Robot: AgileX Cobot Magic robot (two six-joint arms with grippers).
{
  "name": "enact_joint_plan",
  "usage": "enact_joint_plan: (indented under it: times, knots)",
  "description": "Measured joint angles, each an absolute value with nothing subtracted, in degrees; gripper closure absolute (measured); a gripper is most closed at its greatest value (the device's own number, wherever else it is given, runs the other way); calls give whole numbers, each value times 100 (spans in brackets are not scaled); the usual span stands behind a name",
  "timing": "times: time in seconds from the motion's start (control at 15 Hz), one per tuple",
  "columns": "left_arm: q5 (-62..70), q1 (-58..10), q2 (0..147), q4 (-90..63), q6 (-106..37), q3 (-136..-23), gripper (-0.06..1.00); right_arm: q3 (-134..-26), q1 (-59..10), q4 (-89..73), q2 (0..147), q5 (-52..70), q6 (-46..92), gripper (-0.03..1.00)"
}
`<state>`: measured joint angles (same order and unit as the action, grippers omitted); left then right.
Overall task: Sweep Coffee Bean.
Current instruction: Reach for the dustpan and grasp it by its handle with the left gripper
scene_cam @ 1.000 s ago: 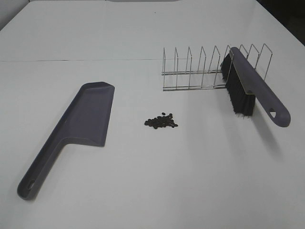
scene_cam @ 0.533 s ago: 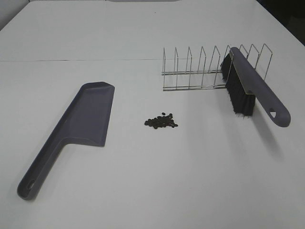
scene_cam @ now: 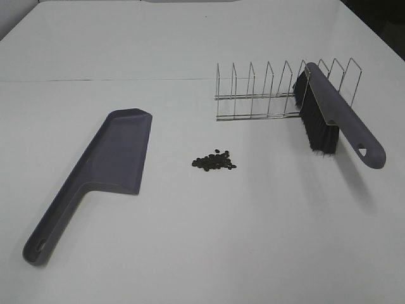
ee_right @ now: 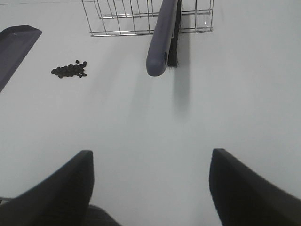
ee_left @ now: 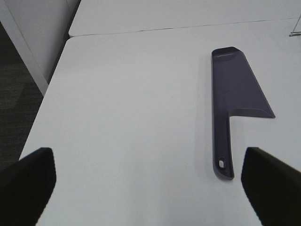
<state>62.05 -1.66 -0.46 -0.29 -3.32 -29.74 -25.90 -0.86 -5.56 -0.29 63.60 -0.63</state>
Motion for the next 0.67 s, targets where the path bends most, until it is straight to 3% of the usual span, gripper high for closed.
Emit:
enact_joint_plan:
  times: [0.67]
  knots:
    - [6205, -166, -46, -34, -332, -2974, -4, -2590, -86, -143, -29, 6360, -57, 37]
